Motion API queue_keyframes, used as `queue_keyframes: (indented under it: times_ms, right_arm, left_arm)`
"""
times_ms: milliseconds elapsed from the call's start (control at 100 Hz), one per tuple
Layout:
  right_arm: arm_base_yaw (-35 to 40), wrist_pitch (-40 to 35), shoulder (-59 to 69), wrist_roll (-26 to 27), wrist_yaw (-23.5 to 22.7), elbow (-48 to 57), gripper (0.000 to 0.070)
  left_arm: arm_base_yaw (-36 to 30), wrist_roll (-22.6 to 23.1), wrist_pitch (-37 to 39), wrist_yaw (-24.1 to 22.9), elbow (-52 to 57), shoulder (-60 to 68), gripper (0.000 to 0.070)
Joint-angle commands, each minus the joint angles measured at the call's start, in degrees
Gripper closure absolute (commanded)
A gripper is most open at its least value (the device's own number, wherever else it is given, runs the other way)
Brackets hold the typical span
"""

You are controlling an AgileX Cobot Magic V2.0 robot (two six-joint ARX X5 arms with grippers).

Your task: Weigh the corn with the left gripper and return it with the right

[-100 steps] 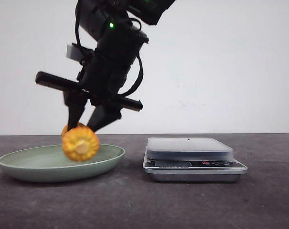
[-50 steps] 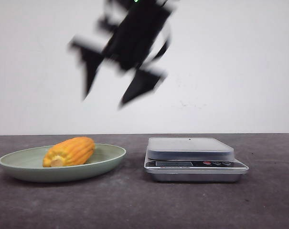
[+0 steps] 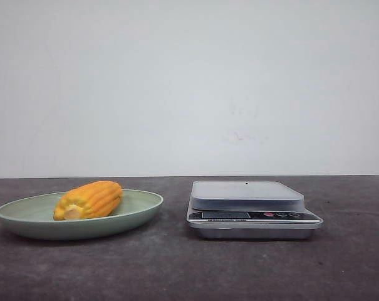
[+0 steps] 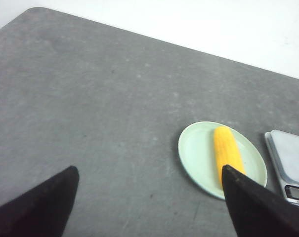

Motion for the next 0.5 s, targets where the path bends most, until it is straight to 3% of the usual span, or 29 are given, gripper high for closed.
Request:
queue_keyframes:
  times_ms: [0, 160, 410, 450, 490]
  right_arm:
    - [0.5, -4.4, -3.5, -1.3, 2.7, 0.2, 0.0207]
    - [0.6, -8.8, -15.1, 1.6, 3.7, -6.5, 0.0207]
    - [0.6, -4.7, -35.7, 5.9, 3.1, -28.5, 0.0219]
    - [0.6, -3.3, -38.2, 6.2, 2.3, -31.8, 0.0245]
    - [0.6, -1.5, -40.1, 6.8, 2.1, -34.8, 0.0278]
  left_arm:
    - [-0.1, 0.5, 1.8, 0.5, -0.7, -0.1, 0.015]
    - [-0.1, 0.3, 7.3, 4.0, -5.7, -0.1, 0.015]
    - [-0.1, 0.4, 15.5, 6.9, -11.3, -0.1, 0.0153]
    - [-0.1, 0.5, 16.5, 6.9, -11.9, 0.0, 0.017]
    - [-0.1, 0.5, 17.4, 6.9, -12.4, 0.0, 0.0234]
